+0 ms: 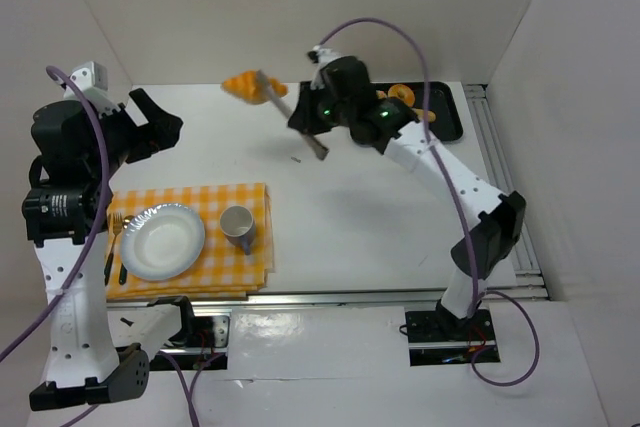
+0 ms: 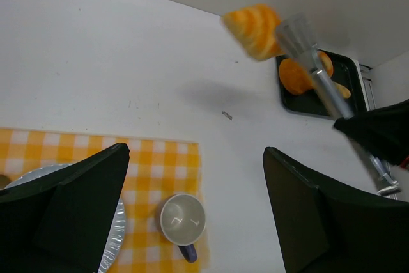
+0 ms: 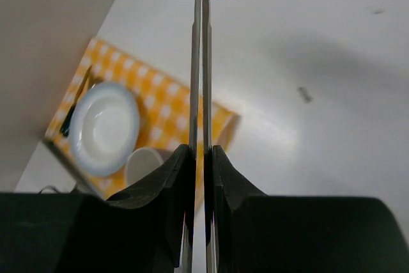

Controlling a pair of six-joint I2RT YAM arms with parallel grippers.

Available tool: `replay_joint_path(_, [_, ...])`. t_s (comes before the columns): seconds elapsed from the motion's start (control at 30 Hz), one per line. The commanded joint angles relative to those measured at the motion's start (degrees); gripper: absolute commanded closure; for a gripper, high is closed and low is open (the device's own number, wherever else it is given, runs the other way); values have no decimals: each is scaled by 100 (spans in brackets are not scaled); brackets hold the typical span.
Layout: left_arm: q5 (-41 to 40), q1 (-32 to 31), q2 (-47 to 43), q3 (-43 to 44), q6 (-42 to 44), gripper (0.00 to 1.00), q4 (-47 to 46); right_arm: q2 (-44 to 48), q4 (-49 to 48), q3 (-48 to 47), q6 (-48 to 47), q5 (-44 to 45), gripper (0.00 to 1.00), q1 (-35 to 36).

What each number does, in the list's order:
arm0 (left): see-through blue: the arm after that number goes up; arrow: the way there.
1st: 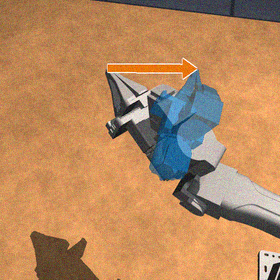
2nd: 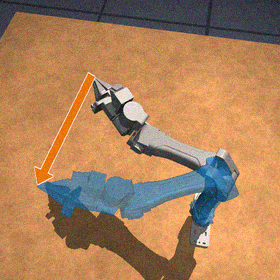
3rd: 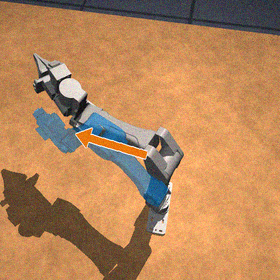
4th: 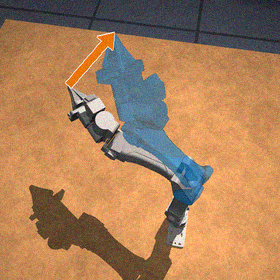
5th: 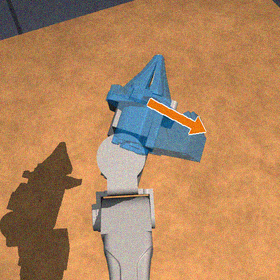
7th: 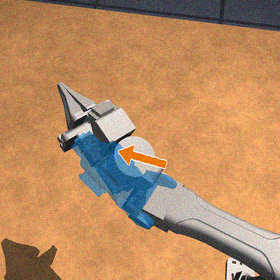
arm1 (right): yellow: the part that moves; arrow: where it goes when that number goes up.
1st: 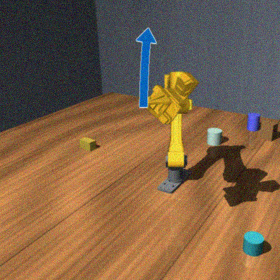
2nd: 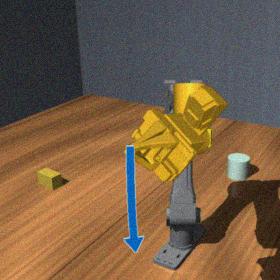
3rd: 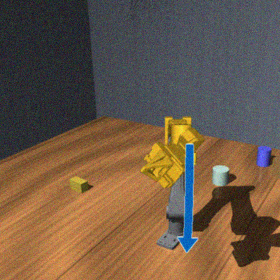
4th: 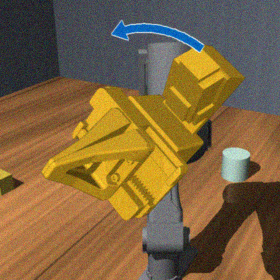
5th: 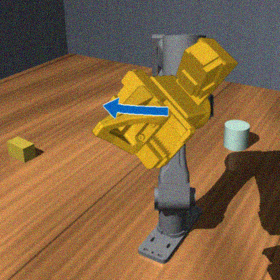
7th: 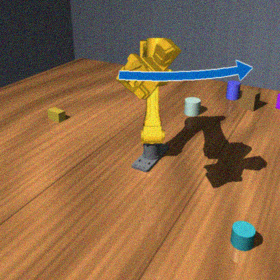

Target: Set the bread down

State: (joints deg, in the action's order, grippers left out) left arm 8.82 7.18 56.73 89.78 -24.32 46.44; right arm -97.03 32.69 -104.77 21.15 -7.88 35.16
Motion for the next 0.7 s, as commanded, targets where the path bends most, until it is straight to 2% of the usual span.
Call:
replay_joint_path(0.0, [-152,-32,-127,285,-73,1,-82,-385,-517,-403,-5,-161,100,877])
replay_joint_path(0.17, [-319,-32,-189,391,-126,1,-29,-1394,-518,-1192,-57,-345,100,2080])
replay_joint_path(0.33, [-372,-32,-197,672,-126,1,129,-2414,-430,-1906,-111,-618,100,2872])
replay_joint_path(0.67, [-433,-32,-250,471,-65,1,129,-3382,-992,-1845,-6,-1567,100,3199])
